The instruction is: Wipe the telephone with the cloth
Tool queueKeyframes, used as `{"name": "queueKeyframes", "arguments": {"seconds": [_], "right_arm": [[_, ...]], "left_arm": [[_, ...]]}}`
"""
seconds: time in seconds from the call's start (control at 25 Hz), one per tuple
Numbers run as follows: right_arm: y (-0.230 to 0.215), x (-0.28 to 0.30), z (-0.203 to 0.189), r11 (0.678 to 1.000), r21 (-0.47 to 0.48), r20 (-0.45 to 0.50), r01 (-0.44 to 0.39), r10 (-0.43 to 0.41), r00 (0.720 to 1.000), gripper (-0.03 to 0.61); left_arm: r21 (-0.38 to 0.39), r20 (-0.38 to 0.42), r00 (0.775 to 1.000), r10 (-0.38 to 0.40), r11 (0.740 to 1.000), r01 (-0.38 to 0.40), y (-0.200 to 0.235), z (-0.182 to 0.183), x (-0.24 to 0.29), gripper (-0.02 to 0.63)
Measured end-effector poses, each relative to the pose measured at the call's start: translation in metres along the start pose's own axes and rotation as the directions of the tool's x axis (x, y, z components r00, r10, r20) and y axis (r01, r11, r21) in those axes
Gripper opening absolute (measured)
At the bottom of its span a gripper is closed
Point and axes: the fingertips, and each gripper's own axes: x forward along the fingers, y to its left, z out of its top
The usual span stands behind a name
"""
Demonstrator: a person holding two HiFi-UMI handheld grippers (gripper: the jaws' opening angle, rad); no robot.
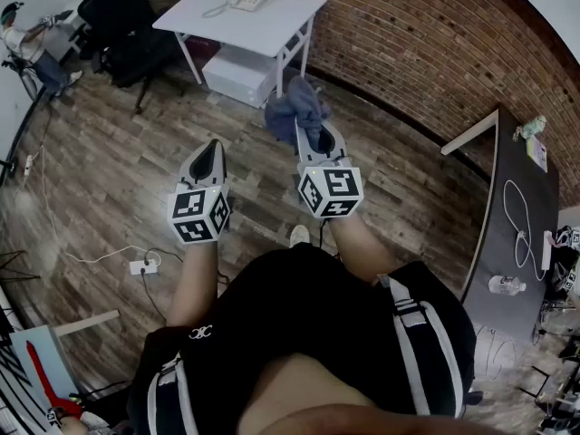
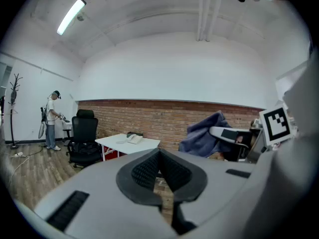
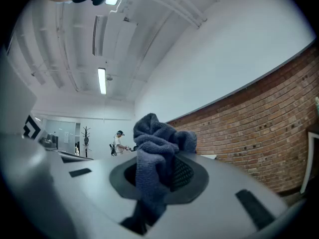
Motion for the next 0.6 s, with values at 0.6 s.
{"name": "queueKeyframes", "arguments": {"seconds": [0.6], "right_arm": [[-0.038, 0.034, -0.003, 1.0, -0.026, -0.024, -0.018, 0.017, 1.0, 0.044]], "left_arm": [[0.016, 0.012, 1.0, -0.003, 1.0, 0.003, -0.011, 0.017, 0.056, -0.006]]}}
